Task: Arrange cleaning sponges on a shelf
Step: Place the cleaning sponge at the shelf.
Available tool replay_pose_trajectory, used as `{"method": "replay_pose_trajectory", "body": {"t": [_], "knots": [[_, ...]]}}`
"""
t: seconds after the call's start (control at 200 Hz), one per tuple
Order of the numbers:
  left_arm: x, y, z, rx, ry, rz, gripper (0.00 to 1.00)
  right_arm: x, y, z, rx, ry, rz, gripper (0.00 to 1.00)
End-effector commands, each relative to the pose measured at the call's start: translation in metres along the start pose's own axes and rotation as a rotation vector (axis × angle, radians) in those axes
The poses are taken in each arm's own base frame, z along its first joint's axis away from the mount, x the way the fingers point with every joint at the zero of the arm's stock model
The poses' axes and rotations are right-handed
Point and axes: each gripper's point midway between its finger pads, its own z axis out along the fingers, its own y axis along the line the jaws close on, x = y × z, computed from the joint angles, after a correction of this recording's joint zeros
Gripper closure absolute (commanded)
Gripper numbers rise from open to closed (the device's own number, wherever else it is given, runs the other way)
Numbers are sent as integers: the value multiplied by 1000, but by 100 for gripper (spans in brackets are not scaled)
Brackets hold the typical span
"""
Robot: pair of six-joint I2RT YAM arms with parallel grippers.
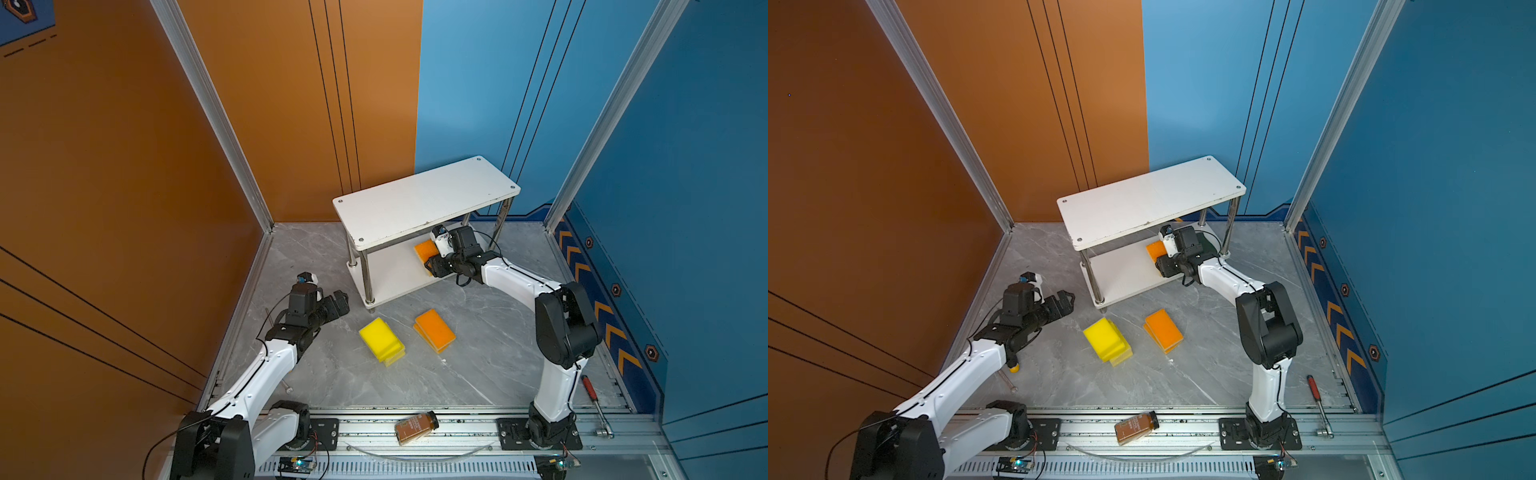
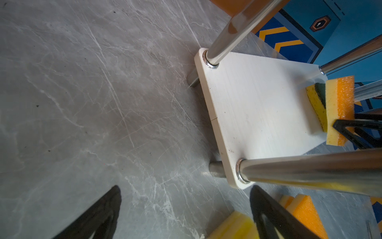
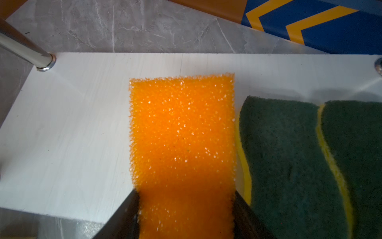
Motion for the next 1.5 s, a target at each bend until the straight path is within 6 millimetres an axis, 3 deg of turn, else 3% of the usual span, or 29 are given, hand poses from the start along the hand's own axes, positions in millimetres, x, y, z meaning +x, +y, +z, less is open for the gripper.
{"method": "replay_pose_trajectory", "body": {"t": [0.0, 0.295, 0.566, 1.102, 1.492], "knots": [[6, 9, -2, -27, 14, -11, 2, -16, -6, 6, 38, -50, 3, 40], [6, 10, -4, -32, 10, -13, 2, -3, -11, 27, 48, -21, 16, 40], [7, 12, -4, -38, 11, -12, 2, 2, -10, 32, 42, -9, 21, 33], [7, 12, -2, -34, 13, -14, 2, -4, -4, 23, 48, -22, 2, 22], [7, 12, -1, -29, 14, -16, 2, -23, -6, -2, 77, -70, -41, 20]]}}
